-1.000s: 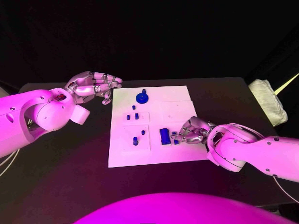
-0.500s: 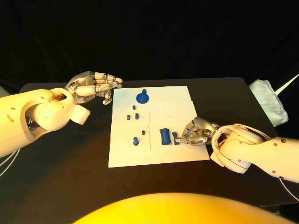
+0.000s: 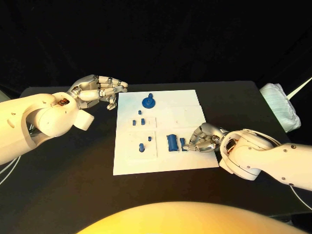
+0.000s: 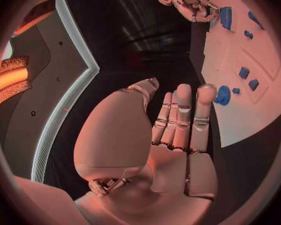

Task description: Assemble the parts on the task board

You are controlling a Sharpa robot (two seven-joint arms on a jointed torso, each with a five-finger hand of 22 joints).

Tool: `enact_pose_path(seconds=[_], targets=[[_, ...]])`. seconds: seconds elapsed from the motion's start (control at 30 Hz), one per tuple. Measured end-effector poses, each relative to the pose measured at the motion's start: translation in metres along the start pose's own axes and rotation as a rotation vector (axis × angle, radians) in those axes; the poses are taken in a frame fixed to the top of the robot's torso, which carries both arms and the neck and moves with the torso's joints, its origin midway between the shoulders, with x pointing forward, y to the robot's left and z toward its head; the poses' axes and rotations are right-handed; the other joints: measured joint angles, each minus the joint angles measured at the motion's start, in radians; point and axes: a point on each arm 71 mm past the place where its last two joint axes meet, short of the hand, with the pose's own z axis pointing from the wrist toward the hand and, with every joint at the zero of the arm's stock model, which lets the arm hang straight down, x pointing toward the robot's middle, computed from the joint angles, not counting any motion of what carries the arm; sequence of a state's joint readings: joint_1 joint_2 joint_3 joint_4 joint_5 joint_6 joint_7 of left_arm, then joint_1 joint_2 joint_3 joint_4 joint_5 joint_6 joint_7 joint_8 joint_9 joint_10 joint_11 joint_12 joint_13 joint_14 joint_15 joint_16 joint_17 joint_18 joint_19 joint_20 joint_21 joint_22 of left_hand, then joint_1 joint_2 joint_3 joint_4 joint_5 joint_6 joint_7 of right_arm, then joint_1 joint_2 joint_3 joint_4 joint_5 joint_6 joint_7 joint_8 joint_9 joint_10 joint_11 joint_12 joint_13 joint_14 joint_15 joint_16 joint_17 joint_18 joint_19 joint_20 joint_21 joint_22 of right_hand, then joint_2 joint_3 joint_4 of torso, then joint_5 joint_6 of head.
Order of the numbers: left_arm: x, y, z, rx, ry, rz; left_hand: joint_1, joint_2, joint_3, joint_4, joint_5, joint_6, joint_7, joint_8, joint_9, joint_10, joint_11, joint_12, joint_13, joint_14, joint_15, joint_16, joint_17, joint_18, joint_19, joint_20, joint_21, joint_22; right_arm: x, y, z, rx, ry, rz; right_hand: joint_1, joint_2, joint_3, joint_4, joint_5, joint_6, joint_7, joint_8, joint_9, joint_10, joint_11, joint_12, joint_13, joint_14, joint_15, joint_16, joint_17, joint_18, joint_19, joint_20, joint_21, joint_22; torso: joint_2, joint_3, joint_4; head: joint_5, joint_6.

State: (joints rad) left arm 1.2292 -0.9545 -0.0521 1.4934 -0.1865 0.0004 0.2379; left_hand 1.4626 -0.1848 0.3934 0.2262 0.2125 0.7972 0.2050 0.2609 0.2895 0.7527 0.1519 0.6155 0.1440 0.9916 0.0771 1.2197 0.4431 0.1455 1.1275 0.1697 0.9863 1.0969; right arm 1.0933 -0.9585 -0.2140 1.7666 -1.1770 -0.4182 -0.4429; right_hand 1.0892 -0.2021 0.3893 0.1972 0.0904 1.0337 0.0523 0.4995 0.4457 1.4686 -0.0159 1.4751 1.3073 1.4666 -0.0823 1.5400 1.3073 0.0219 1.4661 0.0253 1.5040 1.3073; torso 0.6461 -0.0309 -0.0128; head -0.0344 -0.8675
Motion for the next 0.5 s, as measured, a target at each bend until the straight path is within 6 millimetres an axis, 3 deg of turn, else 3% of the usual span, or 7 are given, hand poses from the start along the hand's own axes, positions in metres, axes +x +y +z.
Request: enact_pose_path(seconds=[0.5], targets=[[-0.0003,0.0003,-0.0003,-0.004,0.002,-0.001,0.000,0.000,0.003,0.003,0.000,0.000,0.000,0.000,0.000,0.000,0.000,0.000,0.000,0.000,0.000,0.000,0.000,0.000,0.000,0.000,0.000,-0.001,0.0044,0.0008,0.0055,-0.011,-0.022,-0.032,0.027,0.007,0.007,-0.015,0.000,0.000,0.000,0.000,-0.004,-0.003,-0.003,0.000,0.000,0.000,0.000,0.000,0.000,0.000,0.000,0.000,0.004,0.001,0.000,0.0001,-0.0012,0.004,-0.005]])
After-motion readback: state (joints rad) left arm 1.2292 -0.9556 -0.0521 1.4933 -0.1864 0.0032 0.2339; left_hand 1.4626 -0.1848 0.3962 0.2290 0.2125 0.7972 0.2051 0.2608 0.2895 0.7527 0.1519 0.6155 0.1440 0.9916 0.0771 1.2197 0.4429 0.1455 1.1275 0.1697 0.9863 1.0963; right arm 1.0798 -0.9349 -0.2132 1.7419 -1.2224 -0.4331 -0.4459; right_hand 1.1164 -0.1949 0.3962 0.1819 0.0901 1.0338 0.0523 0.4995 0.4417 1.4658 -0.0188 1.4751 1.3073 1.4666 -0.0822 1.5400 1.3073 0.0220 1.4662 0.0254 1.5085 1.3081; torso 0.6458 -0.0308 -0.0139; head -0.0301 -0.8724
